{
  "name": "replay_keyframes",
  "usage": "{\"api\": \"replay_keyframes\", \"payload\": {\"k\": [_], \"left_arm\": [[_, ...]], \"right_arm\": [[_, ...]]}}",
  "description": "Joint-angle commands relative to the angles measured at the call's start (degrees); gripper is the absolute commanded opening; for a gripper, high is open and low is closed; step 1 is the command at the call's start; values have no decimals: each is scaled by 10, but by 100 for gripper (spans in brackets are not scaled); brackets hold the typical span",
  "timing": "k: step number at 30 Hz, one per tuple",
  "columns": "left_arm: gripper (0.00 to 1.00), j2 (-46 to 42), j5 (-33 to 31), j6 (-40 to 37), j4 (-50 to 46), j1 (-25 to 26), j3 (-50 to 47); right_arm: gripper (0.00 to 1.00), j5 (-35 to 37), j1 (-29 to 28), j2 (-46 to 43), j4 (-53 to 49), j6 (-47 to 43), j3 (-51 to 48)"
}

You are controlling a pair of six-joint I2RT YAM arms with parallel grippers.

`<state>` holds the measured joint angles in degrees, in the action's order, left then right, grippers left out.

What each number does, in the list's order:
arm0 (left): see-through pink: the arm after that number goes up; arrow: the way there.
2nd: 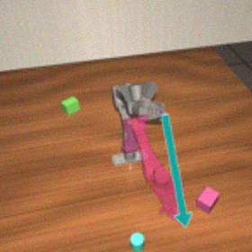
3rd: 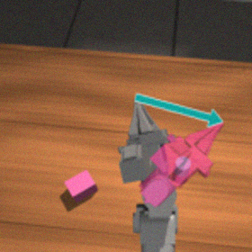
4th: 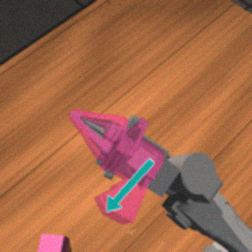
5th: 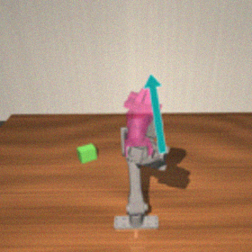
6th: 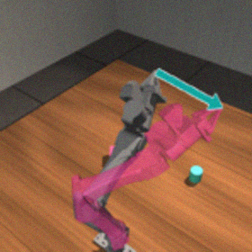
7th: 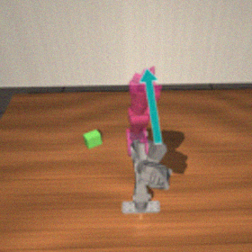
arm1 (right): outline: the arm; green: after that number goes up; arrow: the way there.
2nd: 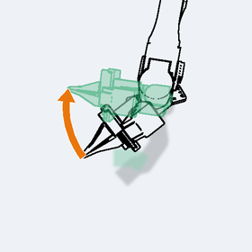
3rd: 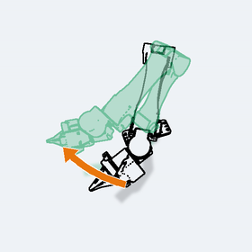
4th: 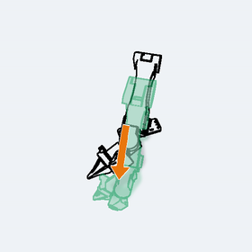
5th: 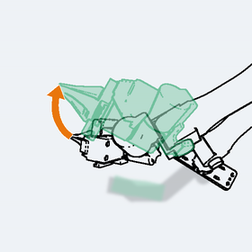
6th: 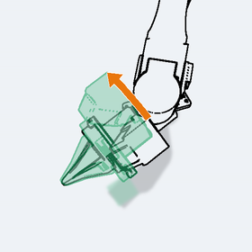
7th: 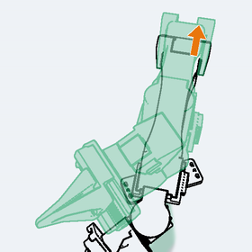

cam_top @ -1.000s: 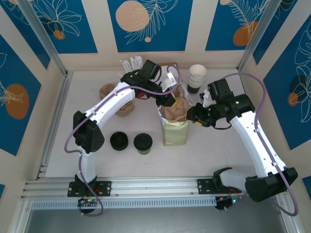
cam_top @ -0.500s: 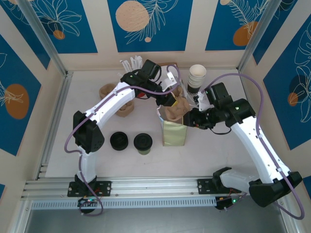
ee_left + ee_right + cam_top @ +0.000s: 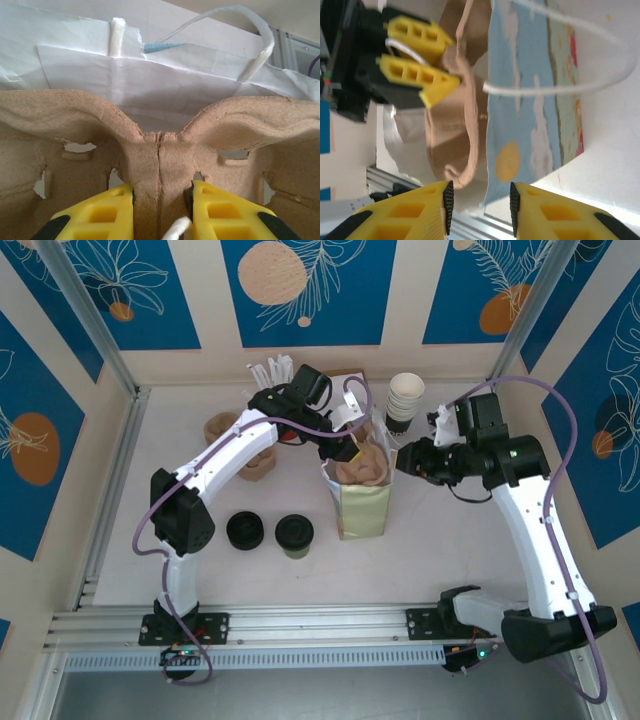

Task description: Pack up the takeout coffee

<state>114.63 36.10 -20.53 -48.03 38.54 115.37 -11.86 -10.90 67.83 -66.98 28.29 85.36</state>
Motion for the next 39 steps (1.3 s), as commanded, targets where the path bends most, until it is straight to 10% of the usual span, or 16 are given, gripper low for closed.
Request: {"api": "replay_keyframes", "payload": {"k": [1,39], "left_arm": [[21,-3,-29,-10,-27,8,19],[21,-36,-181,106,-21,71,-46]], "right_arm": [[39,-17,17,40,9,7,40],[43,14,-31,230,12,-30,120]]}}
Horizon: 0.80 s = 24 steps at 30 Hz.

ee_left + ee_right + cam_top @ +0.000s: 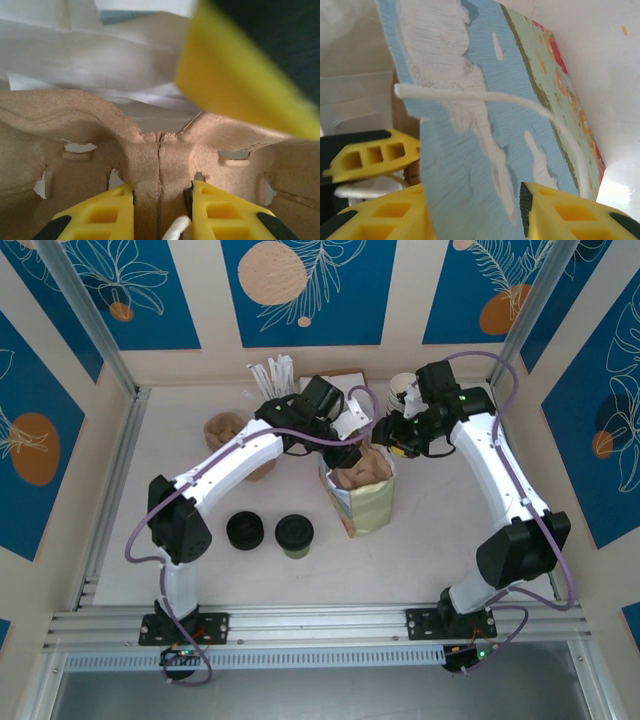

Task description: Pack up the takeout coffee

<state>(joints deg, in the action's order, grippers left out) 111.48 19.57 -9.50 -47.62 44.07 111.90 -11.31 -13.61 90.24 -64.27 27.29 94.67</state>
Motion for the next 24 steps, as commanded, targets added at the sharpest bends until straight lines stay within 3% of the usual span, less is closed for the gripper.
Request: {"api": "replay_keyframes", "payload": {"k": [1,6,11,24], "left_arm": [[21,-5,-18,-6,-27,17,-12],[21,-9,-35,-6,-28,18,-11],[20,-14,-55,-21,-33,25,-7],[21,-35,4,-42,-40,38,18]], "right_arm": [[40,9,-4,8,-17,-20,31],[22,5,-7,2,-24,-28,42],[11,-9,-8,-19,-29,-12,23],[1,-83,-2,-76,9,85,-59]]}}
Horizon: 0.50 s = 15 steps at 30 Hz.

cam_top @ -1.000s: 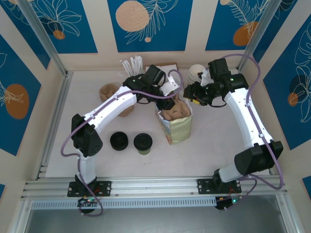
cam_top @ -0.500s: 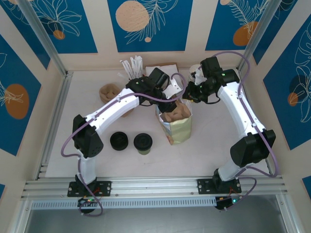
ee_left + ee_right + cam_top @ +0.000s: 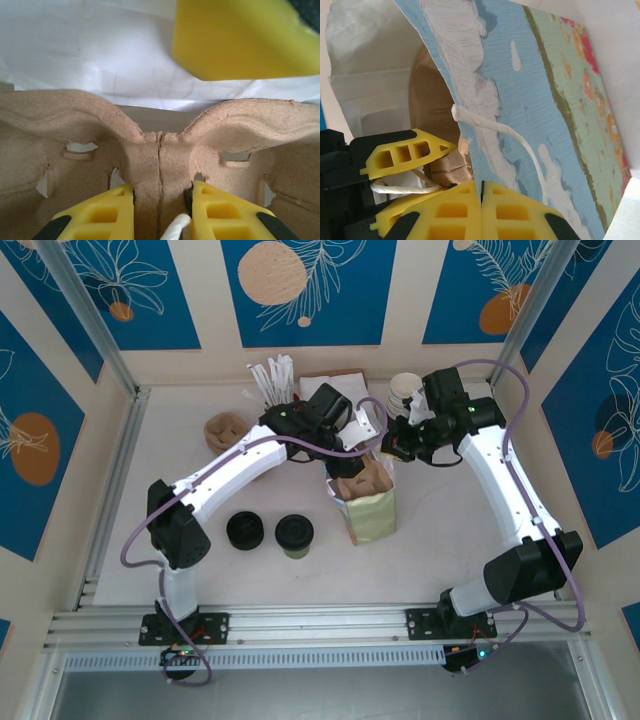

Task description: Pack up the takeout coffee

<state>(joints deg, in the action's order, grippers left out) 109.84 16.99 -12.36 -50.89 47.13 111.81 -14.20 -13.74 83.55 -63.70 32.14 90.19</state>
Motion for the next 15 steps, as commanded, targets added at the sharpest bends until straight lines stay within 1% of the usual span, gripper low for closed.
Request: {"api": "replay_keyframes", "payload": {"k": [1,6,15], "left_arm": [[21,-15,30,-17,-12,8,22],[21,2,20,-29,-30,12,24],[21,40,19,-22,-11,18,37]], "right_arm": [[1,-57,0,-11,5,40,-17],[0,-71,5,-17,18,47,-35],[0,-88,26,-22,18,33,-57]]}}
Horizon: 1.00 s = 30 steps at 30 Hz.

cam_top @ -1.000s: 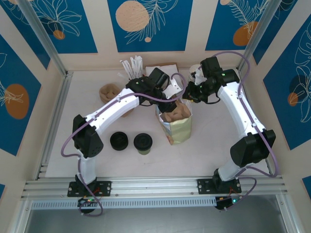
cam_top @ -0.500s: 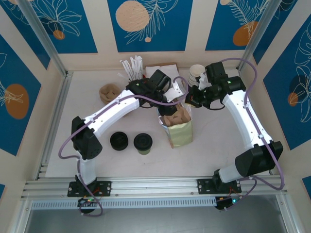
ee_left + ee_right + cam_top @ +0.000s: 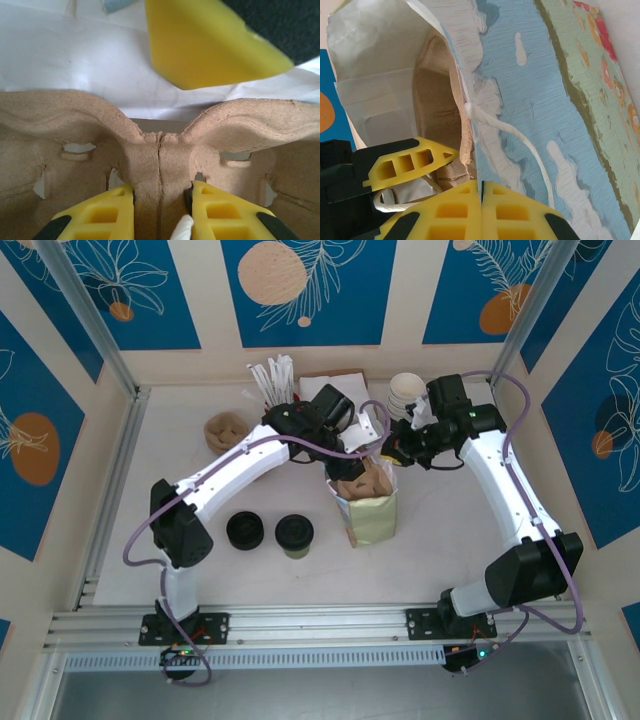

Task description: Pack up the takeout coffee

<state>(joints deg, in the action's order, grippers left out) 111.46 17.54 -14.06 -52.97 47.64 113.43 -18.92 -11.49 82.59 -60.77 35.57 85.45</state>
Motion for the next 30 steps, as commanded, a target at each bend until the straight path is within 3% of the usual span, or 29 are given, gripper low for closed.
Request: {"api": "replay_keyframes", "payload": {"k": [1,18,30], "left_arm": [[21,29,13,-5,9,13,24],[21,85,8,-1,-4,31,43],[20,77,-20,-30,-30,31,33]], "right_arm": [[0,-40,5,-13,-14,-4,-10],[0,-29,42,-11,-50,-46,2],[0,9,52,-10,-88,-75,46]]}}
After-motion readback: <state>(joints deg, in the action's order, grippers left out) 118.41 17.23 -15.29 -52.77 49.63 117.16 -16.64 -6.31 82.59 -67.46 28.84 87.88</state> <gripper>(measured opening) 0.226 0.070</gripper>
